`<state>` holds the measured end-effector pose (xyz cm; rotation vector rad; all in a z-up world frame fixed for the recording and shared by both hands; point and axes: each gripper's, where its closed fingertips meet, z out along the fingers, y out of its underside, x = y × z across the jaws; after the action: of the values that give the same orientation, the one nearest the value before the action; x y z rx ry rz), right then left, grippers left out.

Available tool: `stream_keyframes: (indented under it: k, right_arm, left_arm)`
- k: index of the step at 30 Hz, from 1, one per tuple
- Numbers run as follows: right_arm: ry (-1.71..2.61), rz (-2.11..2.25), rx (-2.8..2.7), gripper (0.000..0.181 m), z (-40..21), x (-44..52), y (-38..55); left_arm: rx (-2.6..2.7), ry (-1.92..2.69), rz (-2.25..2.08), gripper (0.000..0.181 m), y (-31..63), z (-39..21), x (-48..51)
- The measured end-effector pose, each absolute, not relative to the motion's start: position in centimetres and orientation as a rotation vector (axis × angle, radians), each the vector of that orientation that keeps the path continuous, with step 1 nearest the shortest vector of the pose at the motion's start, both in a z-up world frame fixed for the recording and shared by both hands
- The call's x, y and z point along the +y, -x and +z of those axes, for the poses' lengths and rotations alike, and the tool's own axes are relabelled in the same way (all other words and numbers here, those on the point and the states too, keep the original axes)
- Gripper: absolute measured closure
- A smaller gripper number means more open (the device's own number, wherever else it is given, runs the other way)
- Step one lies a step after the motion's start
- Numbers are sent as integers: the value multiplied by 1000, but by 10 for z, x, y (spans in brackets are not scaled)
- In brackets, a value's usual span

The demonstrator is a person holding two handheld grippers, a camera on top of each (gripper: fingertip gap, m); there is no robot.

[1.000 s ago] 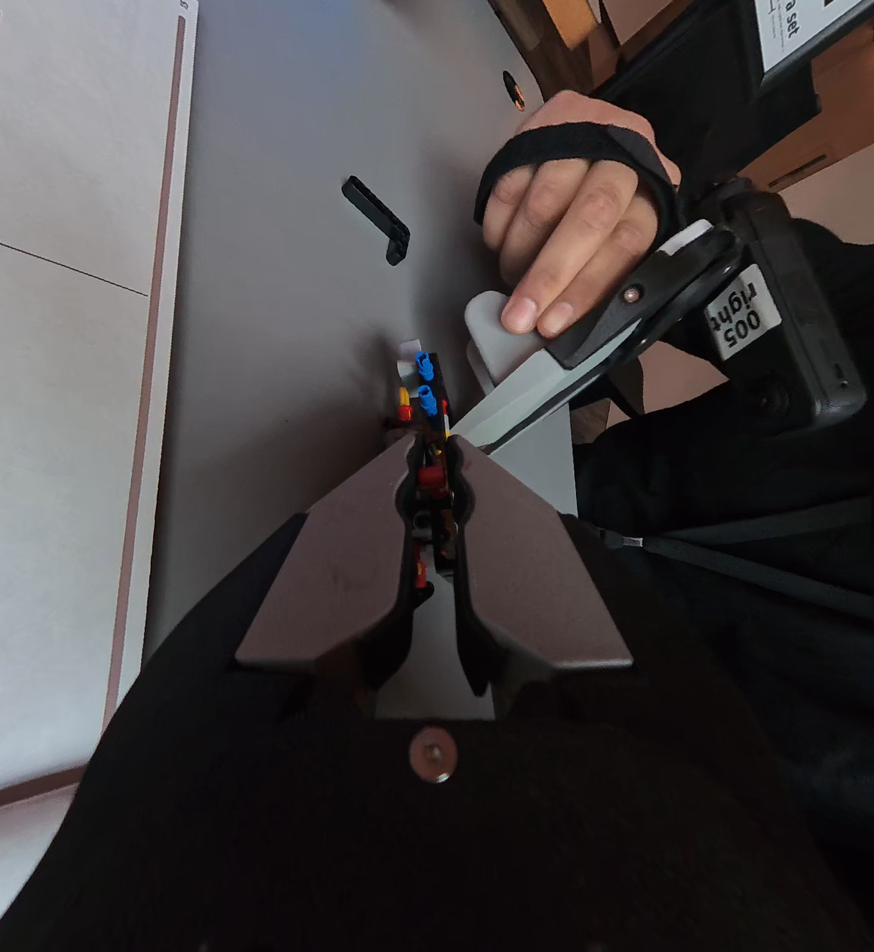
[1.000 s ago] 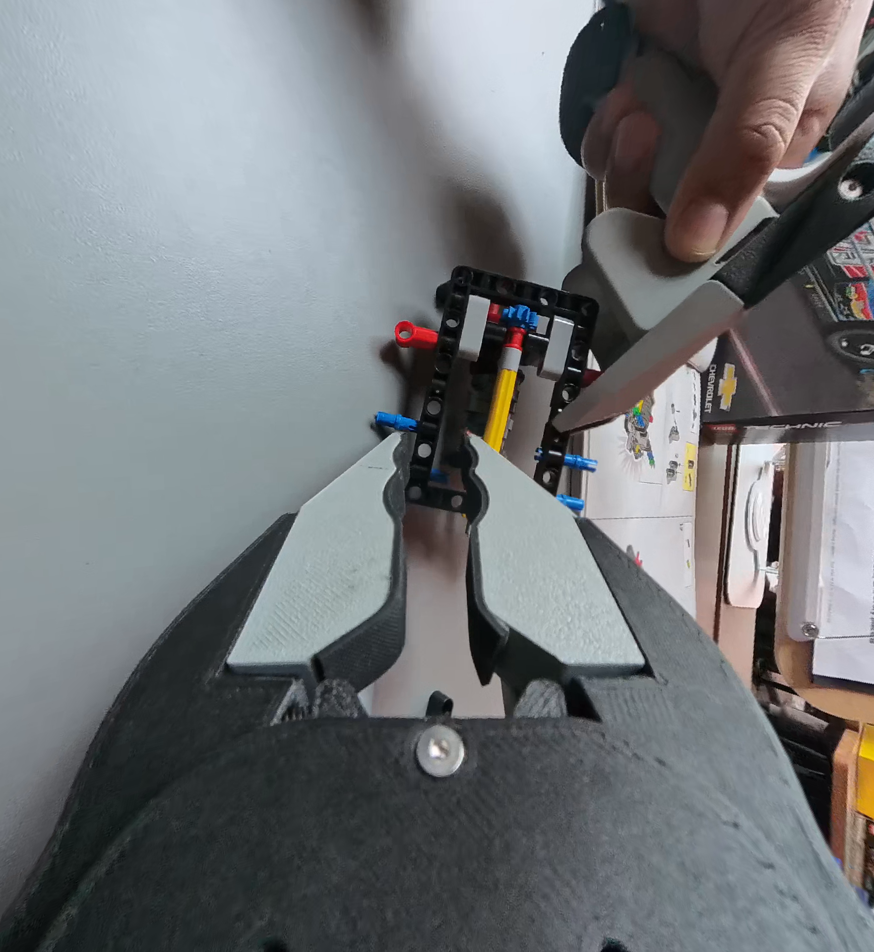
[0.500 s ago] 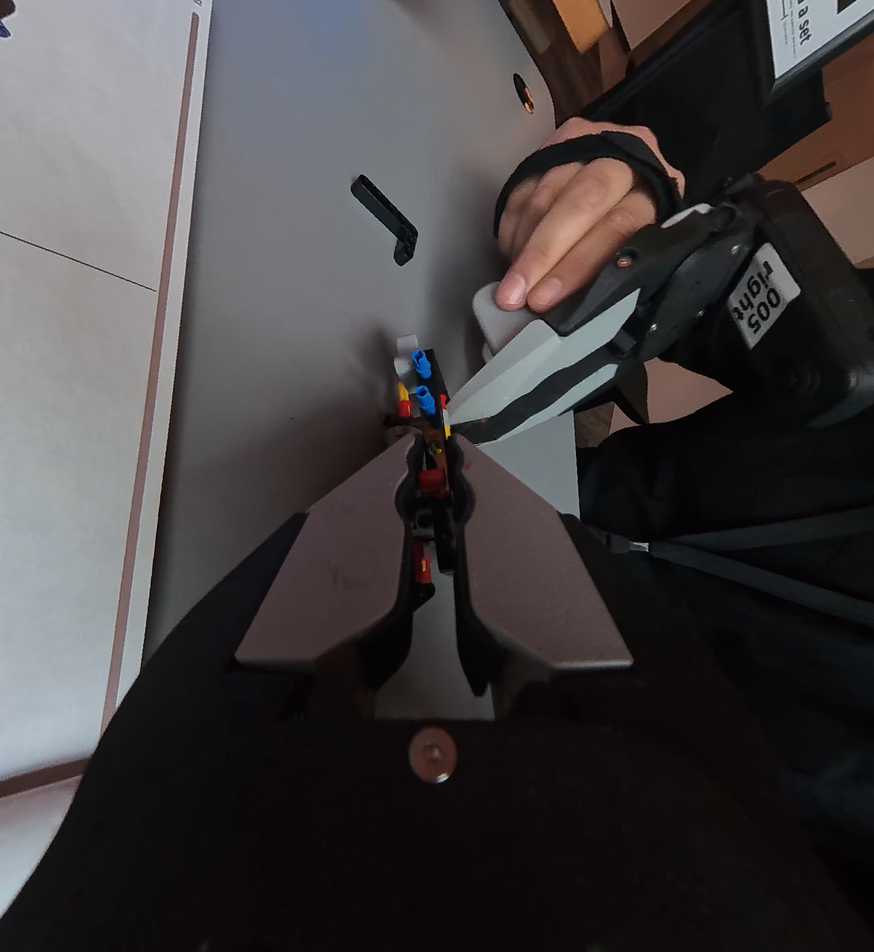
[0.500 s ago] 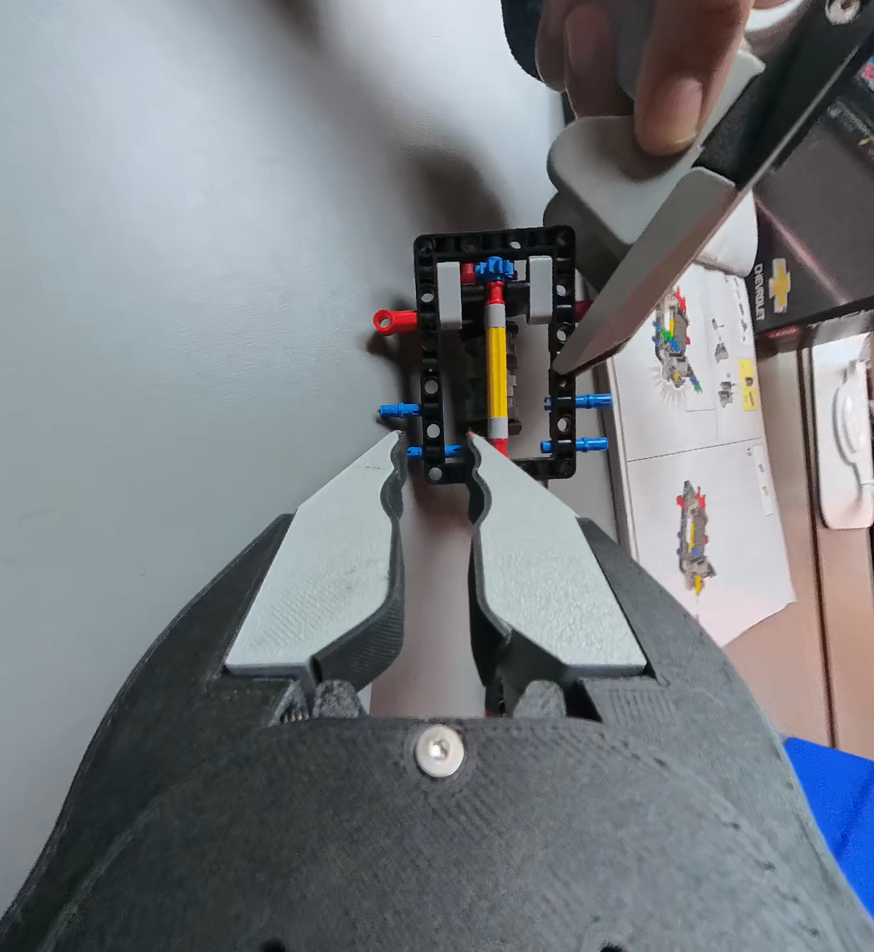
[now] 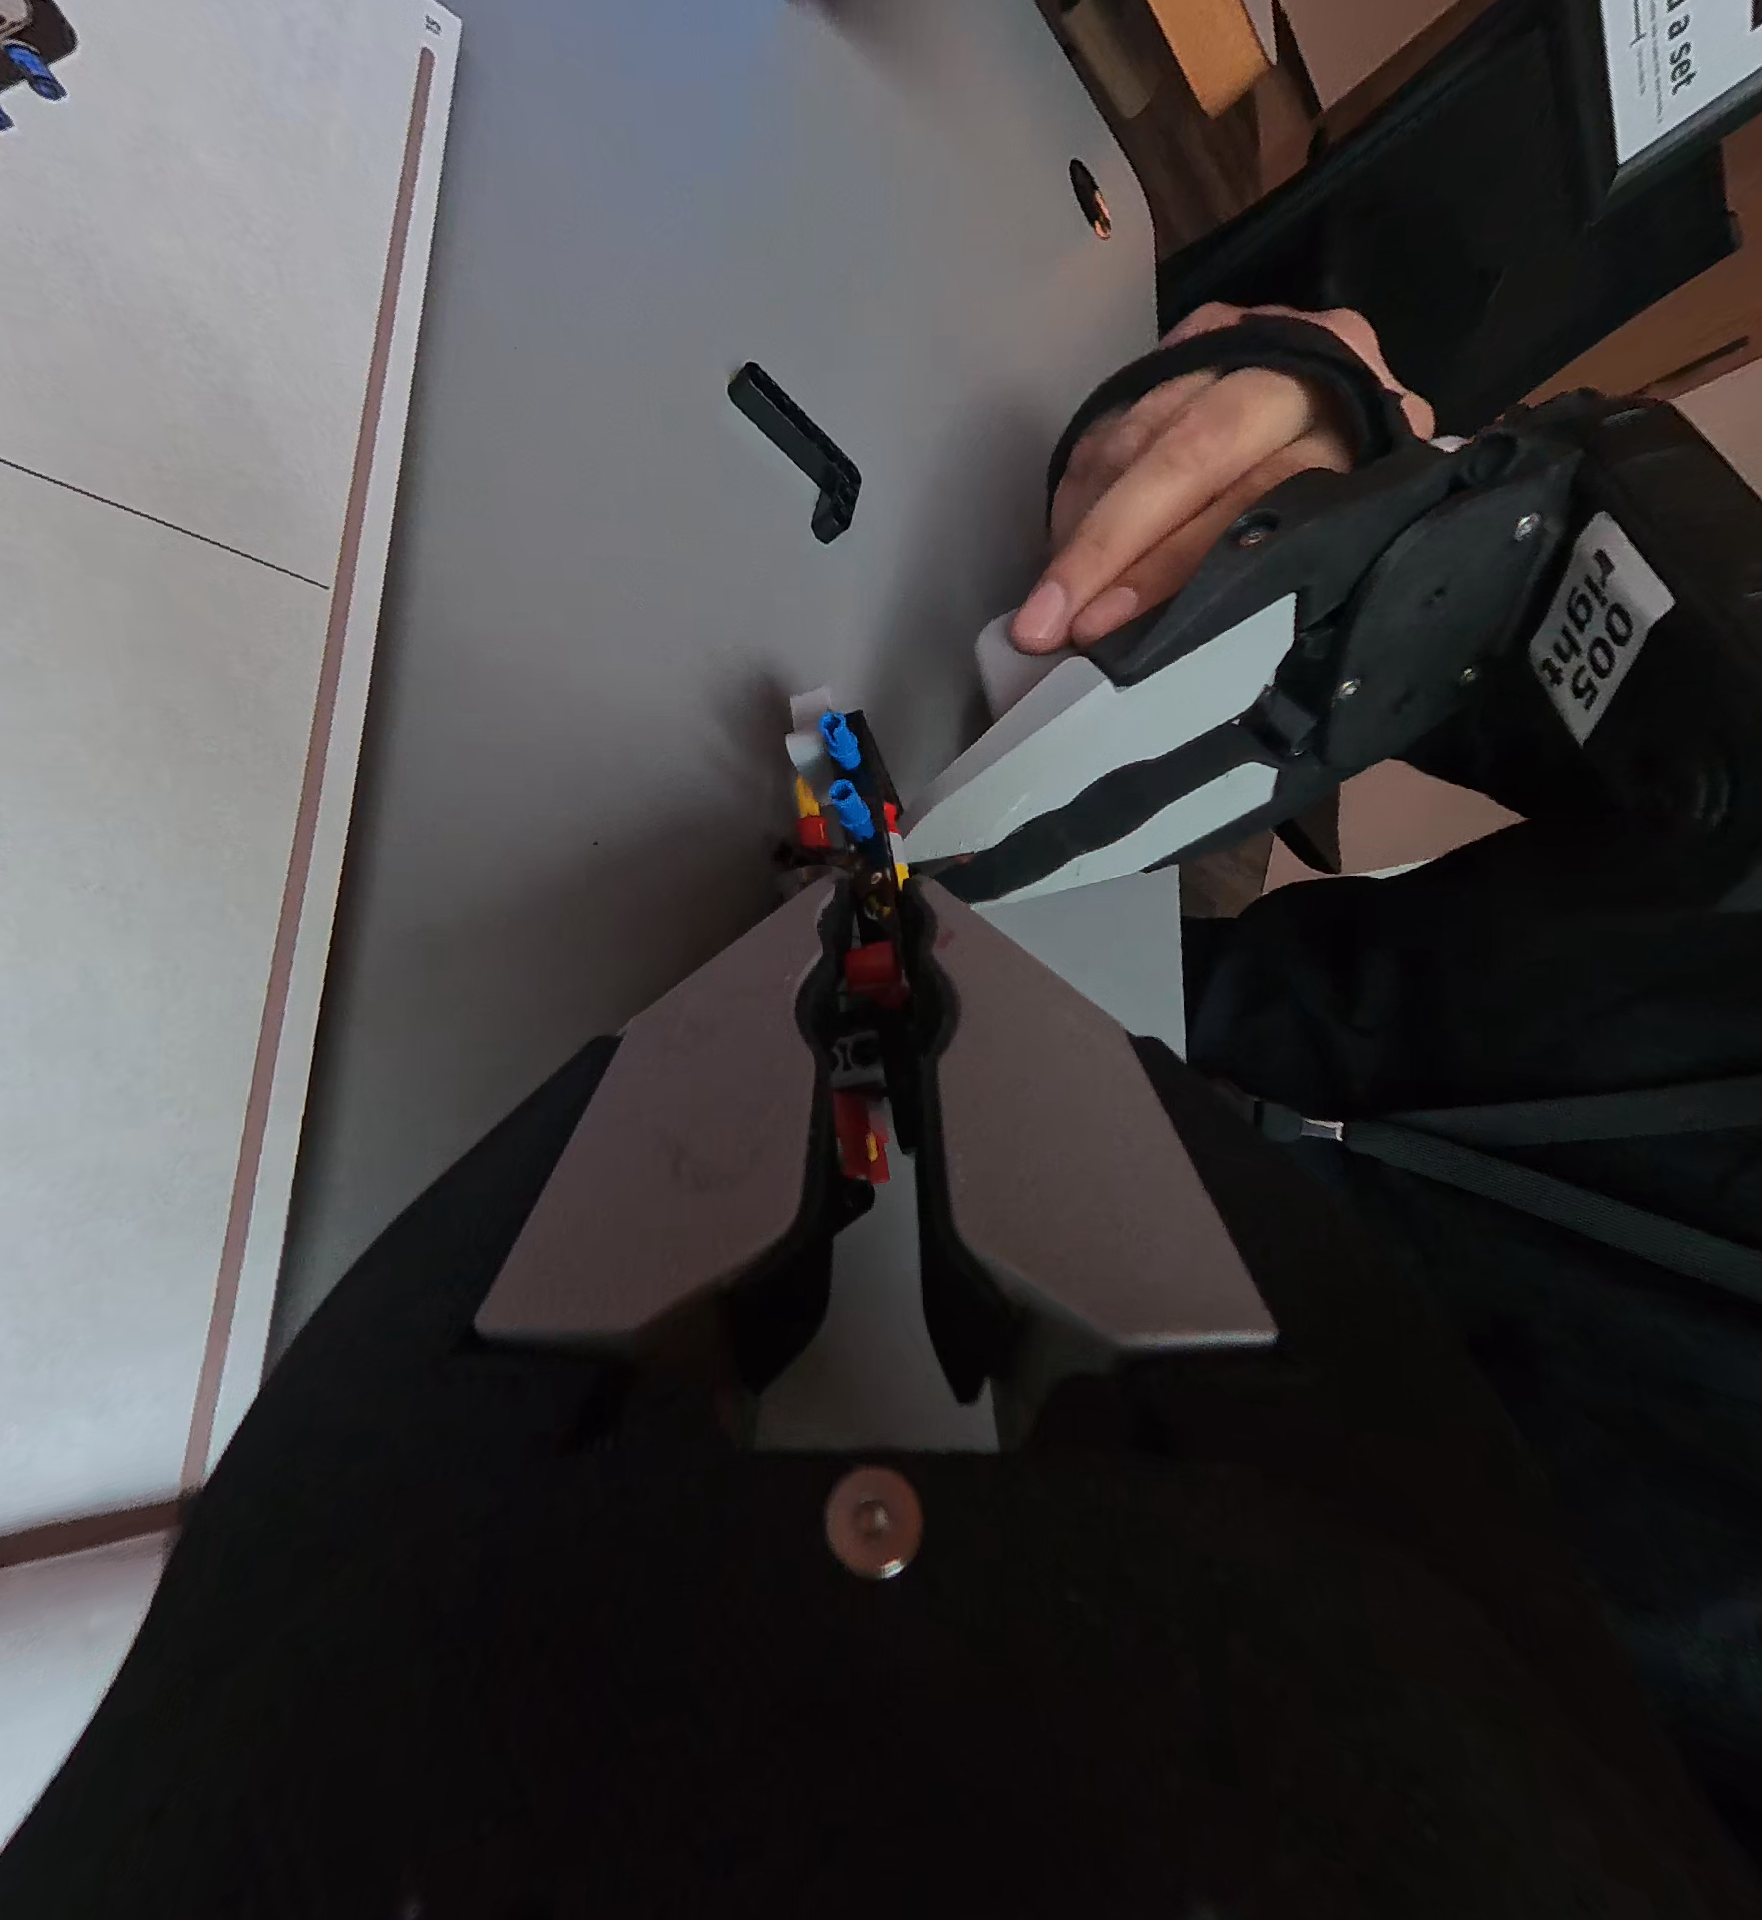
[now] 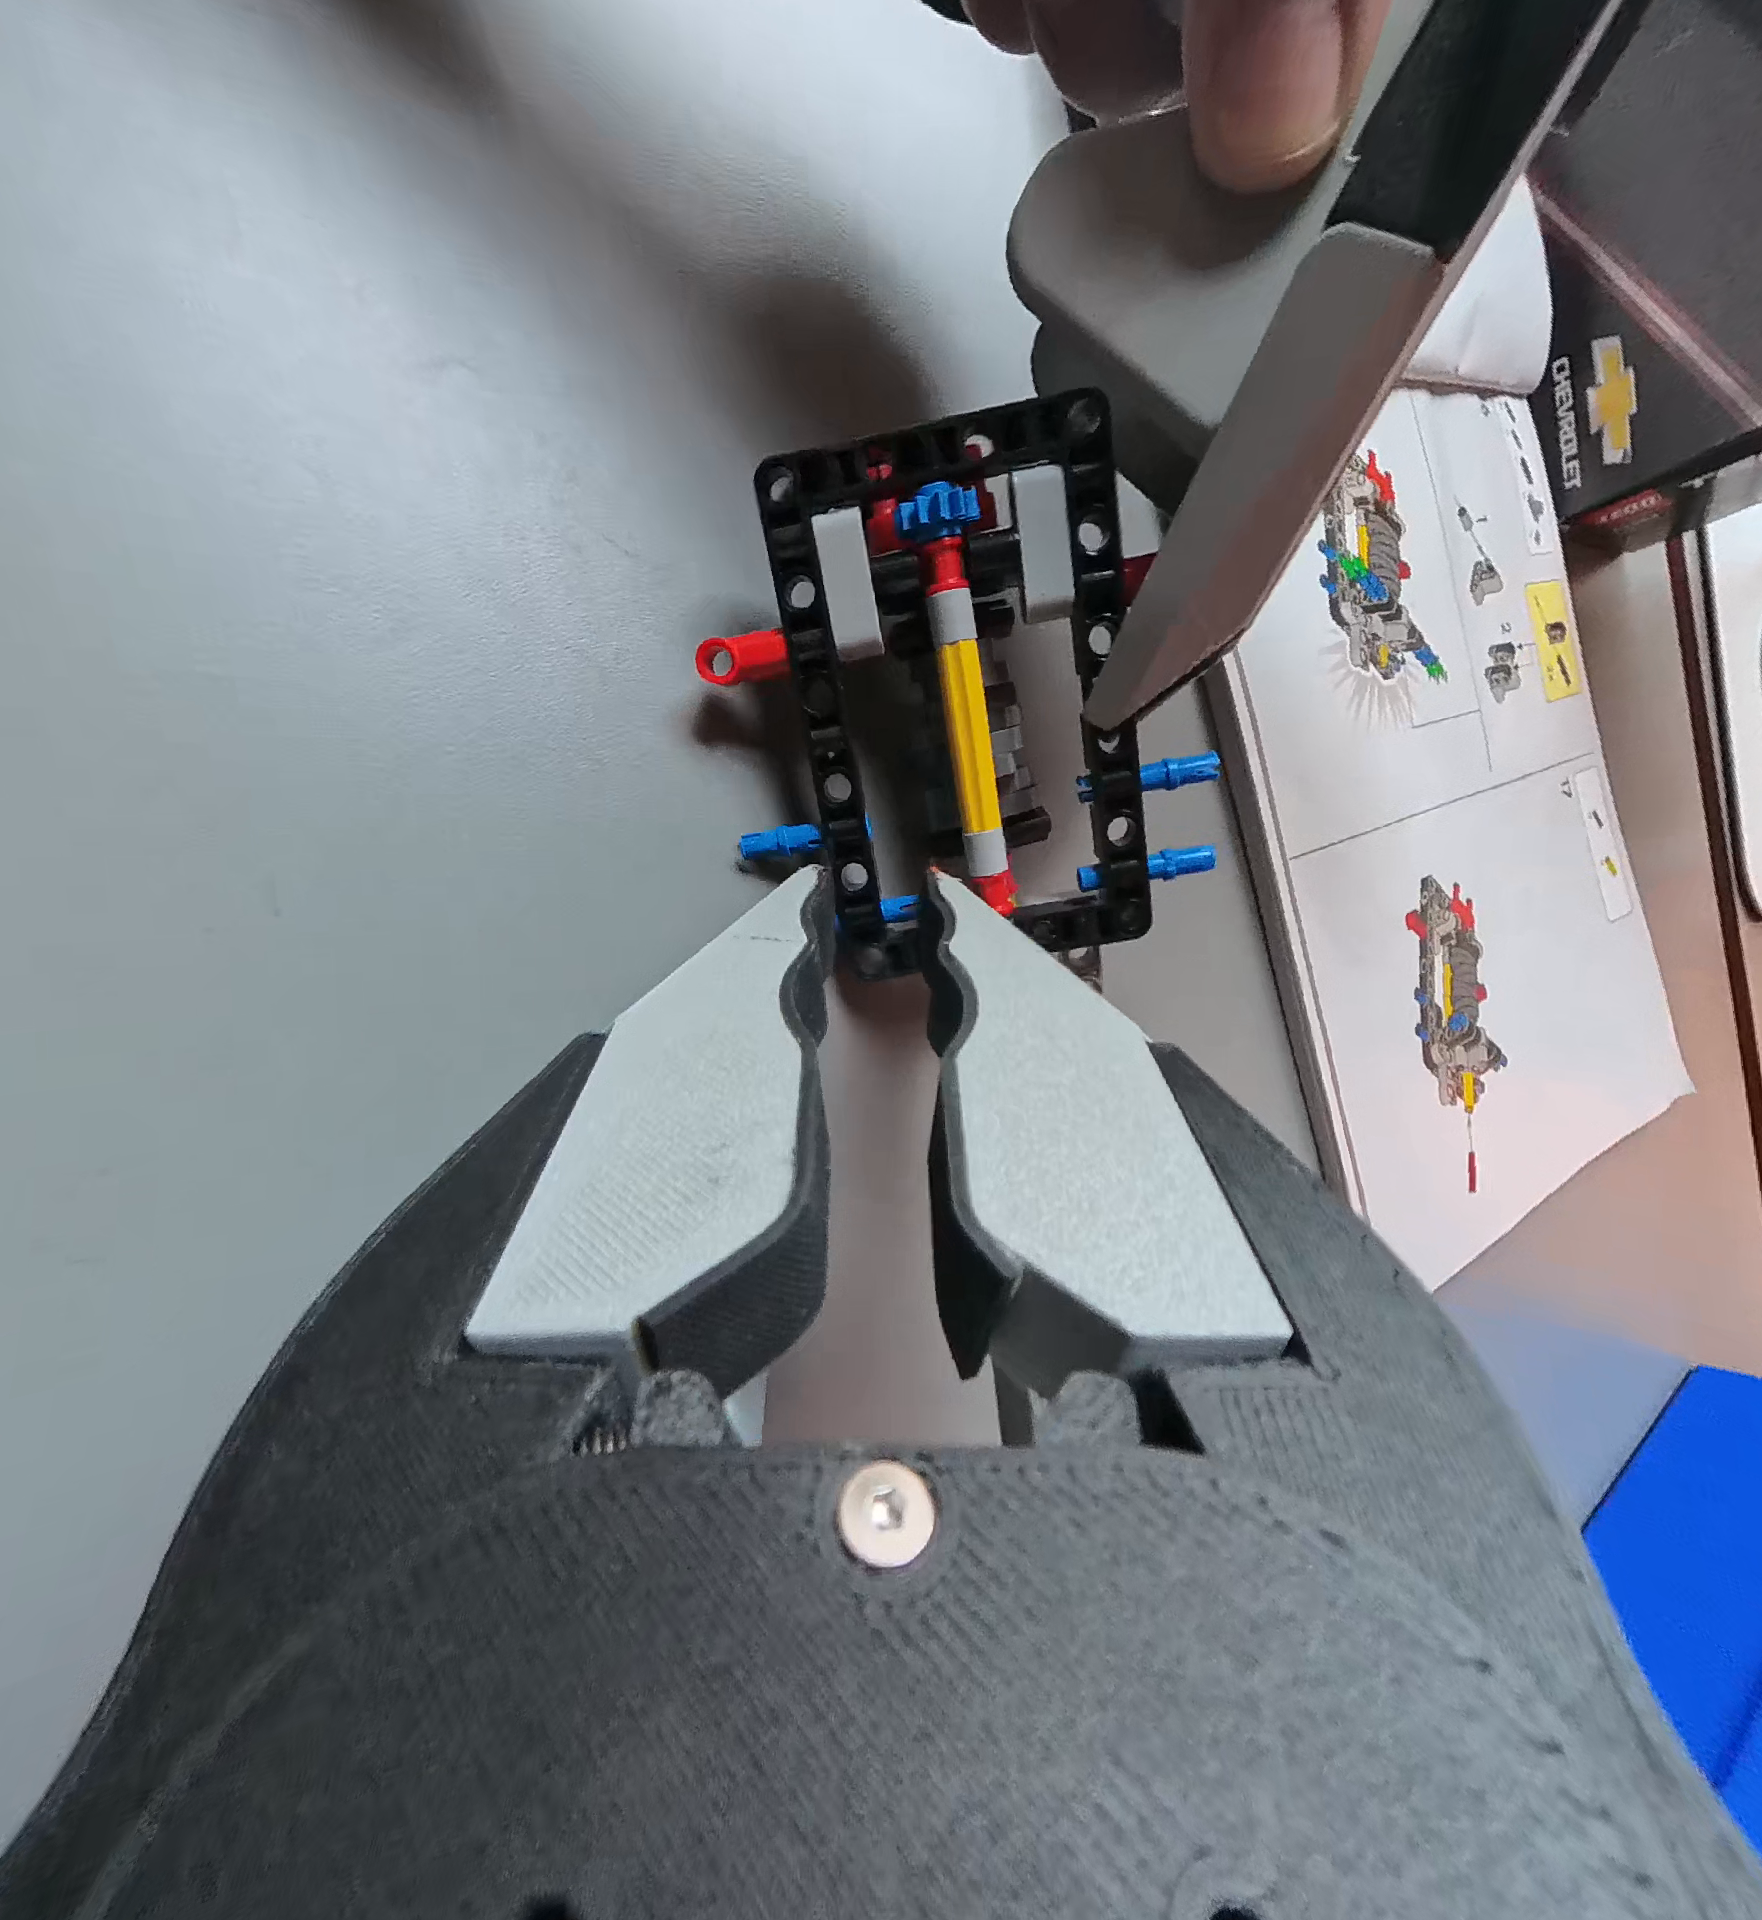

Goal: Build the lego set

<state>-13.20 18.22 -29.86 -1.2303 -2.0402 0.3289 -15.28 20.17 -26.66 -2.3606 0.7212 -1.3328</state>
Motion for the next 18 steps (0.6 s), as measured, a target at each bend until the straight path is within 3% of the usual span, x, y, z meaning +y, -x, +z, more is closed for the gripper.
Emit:
stream_keyframes:
  k: [14,18]
  right_arm:
    - [1125,332,-2061,176,-297,179,136]
    - [1139,345,-2013,164,-293,183,137]
  left_arm:
    - [707,2347,-1340,174,158,-263,203]
    - [701,2331,-1359,175,157,-261,203]
